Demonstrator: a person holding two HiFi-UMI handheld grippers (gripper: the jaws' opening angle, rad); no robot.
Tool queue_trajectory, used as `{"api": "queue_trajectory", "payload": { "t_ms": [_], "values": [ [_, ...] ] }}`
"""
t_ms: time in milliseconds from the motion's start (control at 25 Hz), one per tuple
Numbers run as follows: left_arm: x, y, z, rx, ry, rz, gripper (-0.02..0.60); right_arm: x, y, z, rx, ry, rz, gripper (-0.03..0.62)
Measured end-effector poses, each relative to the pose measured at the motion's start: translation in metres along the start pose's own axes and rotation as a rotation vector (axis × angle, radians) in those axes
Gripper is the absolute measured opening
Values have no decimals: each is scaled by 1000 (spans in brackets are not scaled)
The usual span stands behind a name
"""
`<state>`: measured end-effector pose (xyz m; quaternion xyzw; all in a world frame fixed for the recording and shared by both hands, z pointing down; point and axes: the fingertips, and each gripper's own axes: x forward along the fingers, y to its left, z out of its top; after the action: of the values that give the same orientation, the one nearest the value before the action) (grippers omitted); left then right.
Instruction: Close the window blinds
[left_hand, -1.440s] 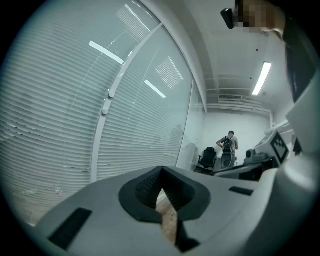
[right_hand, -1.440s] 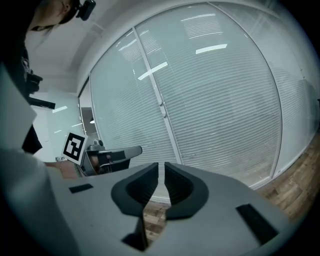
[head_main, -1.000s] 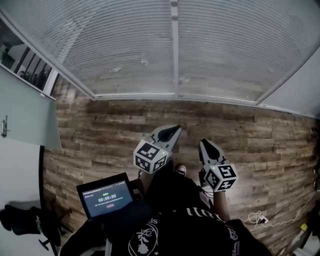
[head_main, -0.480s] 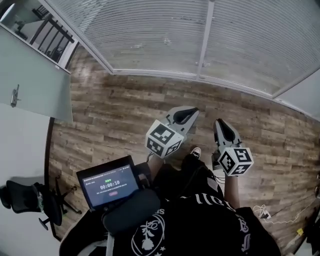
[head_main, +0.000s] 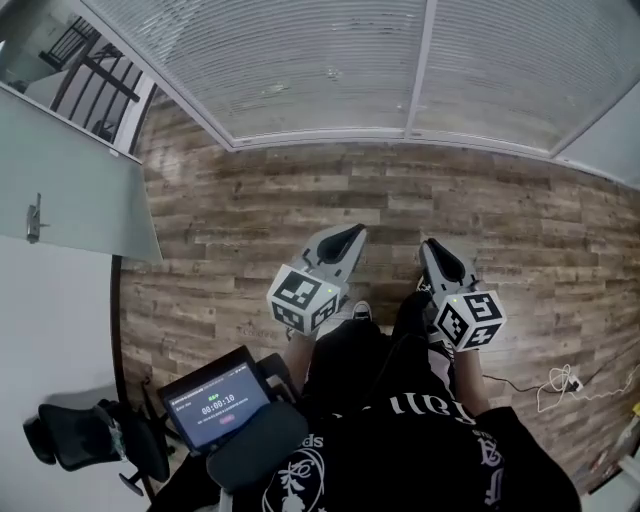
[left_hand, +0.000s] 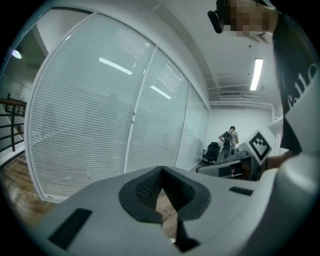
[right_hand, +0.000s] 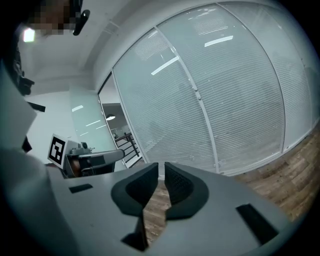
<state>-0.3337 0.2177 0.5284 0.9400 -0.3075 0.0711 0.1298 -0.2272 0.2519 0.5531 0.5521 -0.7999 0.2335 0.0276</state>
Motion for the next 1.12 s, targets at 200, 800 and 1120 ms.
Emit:
{"api": "queue_trajectory", "payload": {
  "t_ms": [200, 800, 1120],
  "values": [
    [-29, 16, 5, -11, -42, 10, 5, -2, 26, -2, -1, -11, -14, 51],
    [-51, 45, -2, -66, -75, 62, 5, 15, 39, -5, -25, 29, -1, 51],
    [-32, 40, 6, -57, -78, 55, 5, 13, 26, 2, -30, 26, -3, 49]
  ]
}}
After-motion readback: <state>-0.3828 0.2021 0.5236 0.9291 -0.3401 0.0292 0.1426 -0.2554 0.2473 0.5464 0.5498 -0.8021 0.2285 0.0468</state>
